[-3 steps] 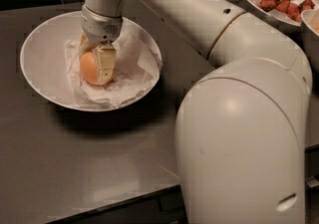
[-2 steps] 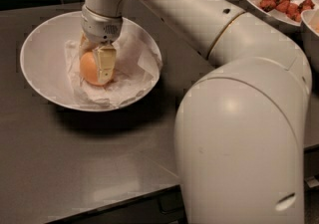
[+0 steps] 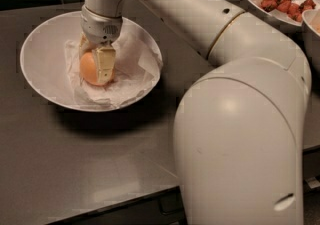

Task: Pick orange from white bowl

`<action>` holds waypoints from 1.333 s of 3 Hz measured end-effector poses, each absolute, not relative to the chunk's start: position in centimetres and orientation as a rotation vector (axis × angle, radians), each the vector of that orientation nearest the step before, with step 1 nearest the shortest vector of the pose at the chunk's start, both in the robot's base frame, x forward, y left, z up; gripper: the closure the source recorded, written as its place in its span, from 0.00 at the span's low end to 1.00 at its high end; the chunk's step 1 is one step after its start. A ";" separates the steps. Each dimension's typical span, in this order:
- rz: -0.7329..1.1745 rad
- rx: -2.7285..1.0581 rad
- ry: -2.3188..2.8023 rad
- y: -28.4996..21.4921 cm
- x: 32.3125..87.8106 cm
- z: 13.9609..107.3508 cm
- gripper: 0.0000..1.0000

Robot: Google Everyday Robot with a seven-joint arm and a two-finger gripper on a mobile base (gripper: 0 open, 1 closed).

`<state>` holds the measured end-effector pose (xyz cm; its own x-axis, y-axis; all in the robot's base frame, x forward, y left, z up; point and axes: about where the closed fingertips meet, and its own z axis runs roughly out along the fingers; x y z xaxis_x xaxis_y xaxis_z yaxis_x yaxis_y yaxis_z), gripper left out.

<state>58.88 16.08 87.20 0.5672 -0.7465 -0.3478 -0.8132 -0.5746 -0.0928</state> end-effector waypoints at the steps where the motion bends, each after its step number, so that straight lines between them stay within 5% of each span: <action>1: 0.391 -2.553 1.298 16.1 58.9 87.4 1.00; 4: 0.171 -2.466 1.264 15.6 57.0 93.8 1.00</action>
Offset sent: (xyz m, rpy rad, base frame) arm -0.0093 -0.0047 0.0372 0.0147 -0.0729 -0.0400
